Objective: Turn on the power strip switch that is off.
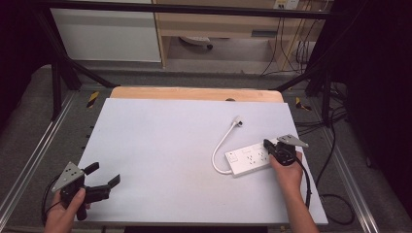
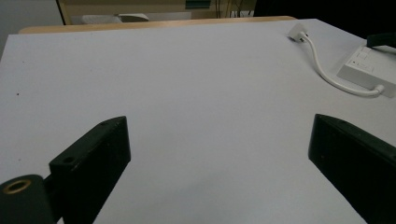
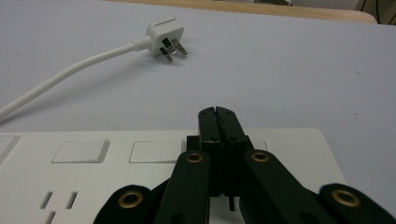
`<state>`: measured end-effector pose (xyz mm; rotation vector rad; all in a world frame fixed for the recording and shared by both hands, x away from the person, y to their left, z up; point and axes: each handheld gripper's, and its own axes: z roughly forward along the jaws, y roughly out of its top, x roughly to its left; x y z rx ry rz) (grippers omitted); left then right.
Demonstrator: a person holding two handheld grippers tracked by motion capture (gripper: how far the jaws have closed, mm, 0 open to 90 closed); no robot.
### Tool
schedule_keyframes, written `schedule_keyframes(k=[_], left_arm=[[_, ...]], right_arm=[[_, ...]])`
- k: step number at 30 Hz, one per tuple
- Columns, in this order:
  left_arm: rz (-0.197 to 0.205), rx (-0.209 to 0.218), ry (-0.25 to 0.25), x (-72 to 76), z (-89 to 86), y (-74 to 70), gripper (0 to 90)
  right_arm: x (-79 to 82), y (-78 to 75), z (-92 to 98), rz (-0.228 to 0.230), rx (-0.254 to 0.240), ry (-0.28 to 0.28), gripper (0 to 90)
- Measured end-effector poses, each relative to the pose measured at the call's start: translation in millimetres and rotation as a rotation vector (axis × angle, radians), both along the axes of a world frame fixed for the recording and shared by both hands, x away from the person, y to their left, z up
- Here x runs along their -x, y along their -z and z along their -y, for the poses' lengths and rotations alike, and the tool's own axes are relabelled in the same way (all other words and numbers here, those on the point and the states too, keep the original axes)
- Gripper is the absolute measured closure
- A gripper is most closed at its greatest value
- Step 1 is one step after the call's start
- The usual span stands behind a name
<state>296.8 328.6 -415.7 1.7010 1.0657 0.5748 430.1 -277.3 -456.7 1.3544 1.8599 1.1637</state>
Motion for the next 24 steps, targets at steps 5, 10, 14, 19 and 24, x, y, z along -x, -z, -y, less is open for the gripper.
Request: schedule_keyframes(k=[5, 10, 14, 19, 24], left_arm=[[0.002, -0.005, 0.002, -0.3, 0.5, 0.3, 5.7], [0.002, -0.003, -0.001, -0.1, 0.3, 0.1, 5.7], [0.002, -0.003, -0.001, -0.2, 0.2, 0.2, 5.7], [0.001, -0.004, -0.001, -0.2, 0.0, 0.2, 5.7], [0.001, -0.004, 0.0, -0.2, 0.2, 0.2, 5.7]], right_arm=[[-0.2, -0.2, 0.3, -0.002, -0.001, -0.001, 90.0], [0.0, -0.4, 0.4, -0.006, -0.008, -0.001, 90.0], [0.2, -0.5, 0.1, -0.007, -0.014, 0.002, 90.0], [0.9, -2.4, 0.5, 0.0, -0.019, 0.002, 90.0], [1.7, -3.1, 0.3, 0.0, -0.02, 0.0, 90.0]])
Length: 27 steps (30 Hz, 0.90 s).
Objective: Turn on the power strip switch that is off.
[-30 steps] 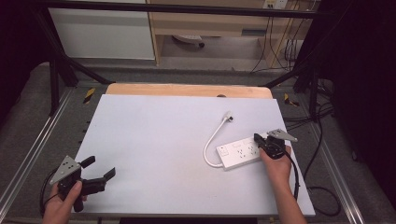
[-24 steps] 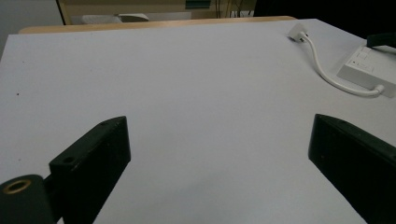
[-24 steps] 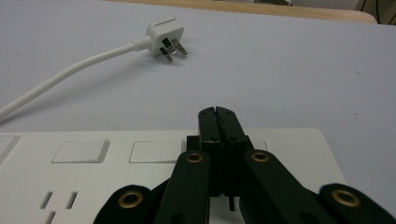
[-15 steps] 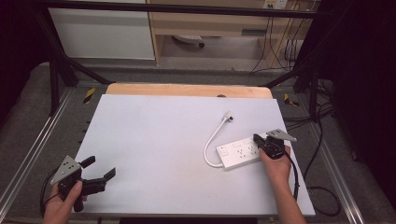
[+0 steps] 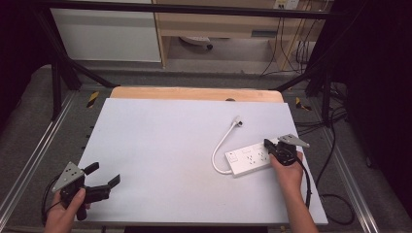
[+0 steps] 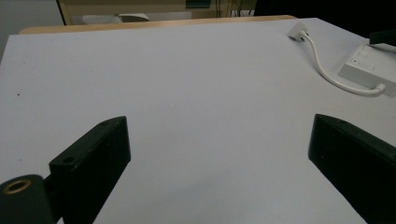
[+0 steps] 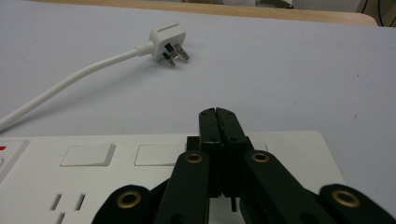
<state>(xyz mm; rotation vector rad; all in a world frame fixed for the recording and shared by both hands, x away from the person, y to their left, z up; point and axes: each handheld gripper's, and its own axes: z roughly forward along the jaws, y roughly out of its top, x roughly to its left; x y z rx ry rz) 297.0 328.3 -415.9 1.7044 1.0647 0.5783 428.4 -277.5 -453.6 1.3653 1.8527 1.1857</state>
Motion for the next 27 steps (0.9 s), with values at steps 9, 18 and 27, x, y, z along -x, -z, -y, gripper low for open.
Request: schedule_keyframes(k=[9, 18, 27], left_arm=[[-0.001, -0.001, 0.0, 0.0, 0.0, 0.1, 5.7], [-0.002, -0.003, -0.001, -0.1, -0.2, 0.2, 5.7], [-0.002, -0.003, -0.002, 0.0, -0.3, 0.2, 5.7]], right_arm=[[1.6, -2.5, 0.2, 0.006, -0.006, -0.006, 85.9], [3.3, -5.2, -0.8, 0.011, -0.015, -0.011, 81.4], [4.3, -8.0, 0.2, 0.013, -0.026, -0.011, 75.7]])
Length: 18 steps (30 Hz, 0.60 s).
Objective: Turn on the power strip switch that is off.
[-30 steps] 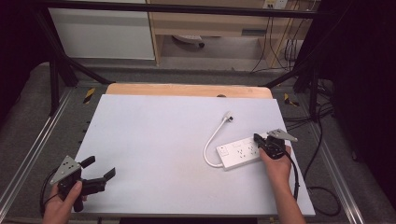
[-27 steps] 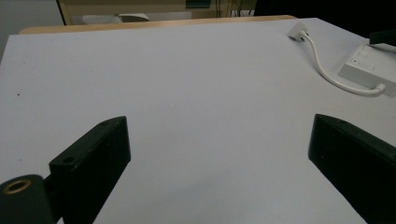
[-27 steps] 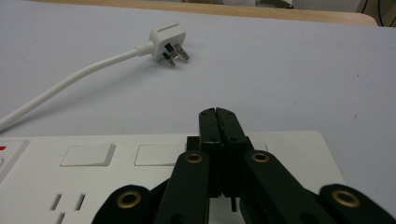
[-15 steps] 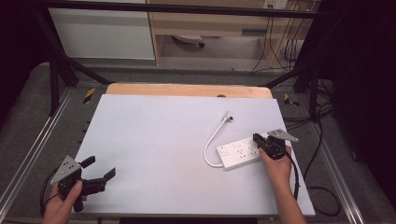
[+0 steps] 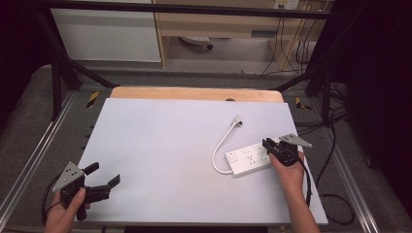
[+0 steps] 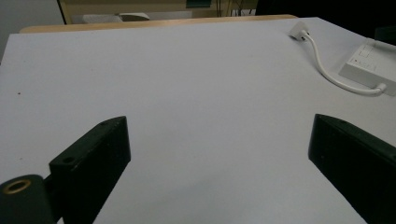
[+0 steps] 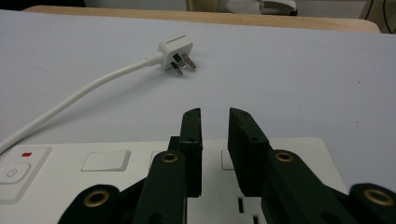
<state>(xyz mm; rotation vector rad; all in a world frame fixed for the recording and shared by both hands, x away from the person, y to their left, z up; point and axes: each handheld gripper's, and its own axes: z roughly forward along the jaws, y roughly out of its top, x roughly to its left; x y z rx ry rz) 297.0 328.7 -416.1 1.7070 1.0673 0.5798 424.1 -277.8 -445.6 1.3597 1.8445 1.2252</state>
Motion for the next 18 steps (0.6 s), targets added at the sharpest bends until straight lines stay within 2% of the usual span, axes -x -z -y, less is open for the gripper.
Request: schedule_keyframes(k=[18], left_arm=[[-0.001, 0.0, 0.0, 0.0, 0.0, 0.1, 5.7]], right_arm=[[1.1, -4.5, -2.4, -0.002, -0.014, -0.016, 69.1]])
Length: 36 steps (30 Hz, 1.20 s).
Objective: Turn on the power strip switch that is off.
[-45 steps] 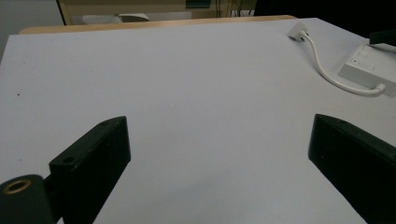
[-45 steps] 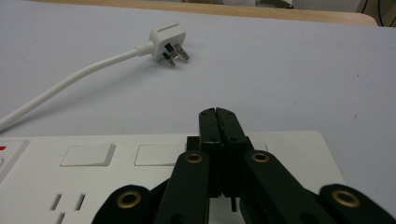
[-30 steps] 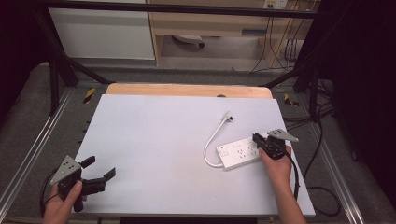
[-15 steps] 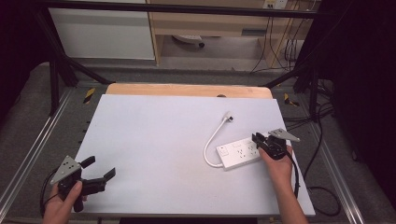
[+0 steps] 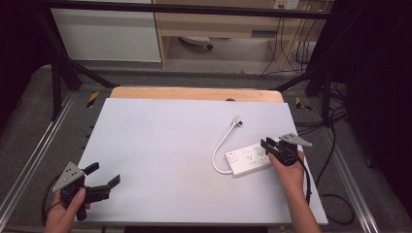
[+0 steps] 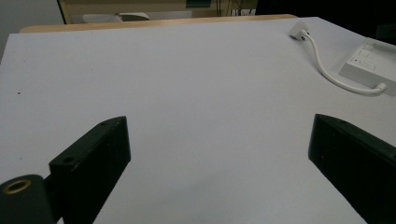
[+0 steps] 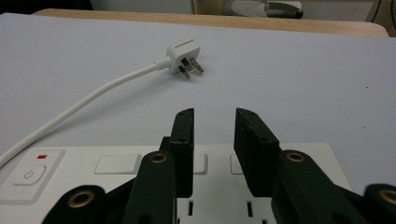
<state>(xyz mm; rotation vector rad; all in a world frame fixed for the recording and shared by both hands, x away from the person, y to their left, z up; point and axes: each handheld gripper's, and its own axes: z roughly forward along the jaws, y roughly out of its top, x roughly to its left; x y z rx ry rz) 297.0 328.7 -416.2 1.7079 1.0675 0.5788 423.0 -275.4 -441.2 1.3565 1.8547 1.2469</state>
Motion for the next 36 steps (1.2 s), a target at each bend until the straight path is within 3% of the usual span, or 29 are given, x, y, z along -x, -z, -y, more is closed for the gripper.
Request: schedule_keyframes(k=[25, 36], left_arm=[[-0.004, -0.001, 0.004, -0.4, 0.7, 0.5, 5.7], [-0.003, -0.002, 0.004, -0.4, 0.8, 0.5, 5.7]], right_arm=[[11.6, -12.3, -11.5, -0.006, -0.011, -0.064, 57.7], [19.1, -16.3, -19.2, -0.012, -0.015, -0.103, 48.3]])
